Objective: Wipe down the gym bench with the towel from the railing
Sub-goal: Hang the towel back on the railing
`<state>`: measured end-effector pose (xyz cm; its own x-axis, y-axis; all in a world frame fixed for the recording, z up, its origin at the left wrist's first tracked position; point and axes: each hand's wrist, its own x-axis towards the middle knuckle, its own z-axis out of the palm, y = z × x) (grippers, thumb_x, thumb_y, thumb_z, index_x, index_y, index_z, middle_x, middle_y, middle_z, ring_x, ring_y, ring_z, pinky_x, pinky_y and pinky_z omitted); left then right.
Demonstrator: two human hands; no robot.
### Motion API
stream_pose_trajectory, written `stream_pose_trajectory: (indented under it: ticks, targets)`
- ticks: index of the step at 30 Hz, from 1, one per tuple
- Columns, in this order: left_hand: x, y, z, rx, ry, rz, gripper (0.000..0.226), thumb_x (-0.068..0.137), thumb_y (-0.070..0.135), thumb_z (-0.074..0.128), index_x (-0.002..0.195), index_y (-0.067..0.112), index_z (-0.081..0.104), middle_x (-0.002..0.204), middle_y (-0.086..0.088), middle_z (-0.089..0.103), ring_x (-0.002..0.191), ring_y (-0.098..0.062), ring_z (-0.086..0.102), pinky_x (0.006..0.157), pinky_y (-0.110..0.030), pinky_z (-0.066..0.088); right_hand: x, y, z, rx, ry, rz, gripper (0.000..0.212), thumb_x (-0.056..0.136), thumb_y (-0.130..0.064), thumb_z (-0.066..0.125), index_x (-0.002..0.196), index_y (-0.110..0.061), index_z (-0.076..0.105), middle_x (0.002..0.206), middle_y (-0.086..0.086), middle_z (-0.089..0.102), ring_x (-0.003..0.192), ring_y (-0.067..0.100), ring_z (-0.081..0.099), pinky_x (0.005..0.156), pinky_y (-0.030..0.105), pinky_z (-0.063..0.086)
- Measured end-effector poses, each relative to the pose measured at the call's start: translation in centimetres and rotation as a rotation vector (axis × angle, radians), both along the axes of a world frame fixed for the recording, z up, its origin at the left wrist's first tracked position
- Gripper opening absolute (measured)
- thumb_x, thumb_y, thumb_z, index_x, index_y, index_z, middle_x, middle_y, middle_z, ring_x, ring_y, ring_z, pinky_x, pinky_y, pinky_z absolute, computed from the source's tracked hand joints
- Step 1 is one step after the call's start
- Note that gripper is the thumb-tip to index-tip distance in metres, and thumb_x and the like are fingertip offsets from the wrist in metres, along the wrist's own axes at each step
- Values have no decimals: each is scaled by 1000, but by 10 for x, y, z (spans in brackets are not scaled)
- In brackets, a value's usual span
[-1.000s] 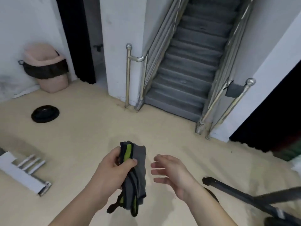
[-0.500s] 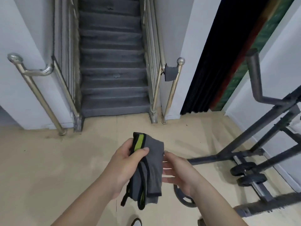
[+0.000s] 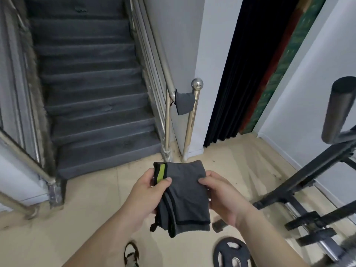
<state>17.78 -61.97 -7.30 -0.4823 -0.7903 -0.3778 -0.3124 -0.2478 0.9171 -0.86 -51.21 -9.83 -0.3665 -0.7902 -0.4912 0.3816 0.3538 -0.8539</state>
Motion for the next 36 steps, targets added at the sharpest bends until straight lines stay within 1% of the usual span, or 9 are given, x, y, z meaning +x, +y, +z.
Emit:
stream_pose_trajectory:
  ticks: [4, 12, 16, 21, 24, 26, 28, 31, 36]
  targets:
    - [-69, -108, -11, -4, -1, -49, 11, 96, 29, 65, 102, 37, 67, 92, 6, 78, 76, -10, 76, 65, -46, 65, -55, -100, 3, 57, 84, -79, 9, 99, -21, 63, 96, -17, 70, 96, 4, 76, 88, 20, 66, 77, 39, 54]
    - [-212, -318, -24, 66, -15, -118, 14, 95, 26, 68, 105, 35, 67, 99, 3, 77, 88, -19, 76, 64, -47, 65, -171, -297, 9, 138, 154, -266, 9, 98, -18, 65, 100, -12, 73, 91, 2, 77, 78, 16, 69, 55, 25, 53]
    - [-284, -393, -32, 84, -37, -107, 17, 92, 22, 71, 105, 31, 63, 100, 0, 76, 89, -21, 75, 64, -49, 65, -237, -372, 2, 156, 172, -343, 14, 96, -20, 71, 106, -12, 76, 97, 6, 81, 89, 22, 76, 66, 32, 60]
    - [-376, -483, -59, 30, -73, -51, 24, 89, 25, 72, 109, 29, 59, 98, -1, 74, 87, -22, 74, 63, -42, 64, -331, -472, -19, 152, 248, -279, 17, 91, -9, 73, 108, -12, 75, 98, 9, 80, 88, 21, 77, 66, 26, 59]
    - [-420, -531, -73, 20, -85, 10, 21, 89, 20, 71, 104, 26, 58, 97, -5, 72, 85, -25, 73, 64, -50, 65, -374, -529, -37, 180, 341, -182, 32, 82, -3, 69, 110, -18, 73, 102, 9, 77, 95, 26, 75, 83, 41, 63]
    - [-441, -558, -79, -2, -133, 14, 21, 87, 21, 72, 101, 27, 57, 98, -5, 71, 85, -26, 73, 66, -55, 64, -390, -557, -48, 206, 477, -147, 35, 81, -4, 67, 112, -18, 71, 98, 2, 76, 93, 22, 73, 87, 42, 62]
    - [-457, -582, -84, -22, -171, -2, 22, 84, 24, 73, 100, 28, 57, 98, -5, 71, 86, -26, 72, 66, -54, 64, -399, -581, -54, 247, 668, -104, 39, 87, -8, 64, 124, -18, 66, 99, -5, 72, 89, 14, 68, 81, 29, 56]
    - [-478, -610, -90, -33, -175, -14, 21, 85, 23, 74, 99, 26, 58, 98, -5, 72, 85, -25, 72, 65, -51, 65, -407, -610, -62, 285, 944, -92, 46, 93, -13, 57, 138, -20, 60, 117, -1, 72, 97, 18, 68, 77, 28, 50]
    - [-481, -644, -115, -115, -350, -234, 25, 84, 36, 74, 97, 21, 58, 95, -8, 71, 74, -28, 75, 60, -49, 65, -401, -630, -82, 401, 1393, 29, 26, 87, -8, 59, 109, -15, 73, 99, 5, 67, 90, 31, 66, 56, 34, 49]
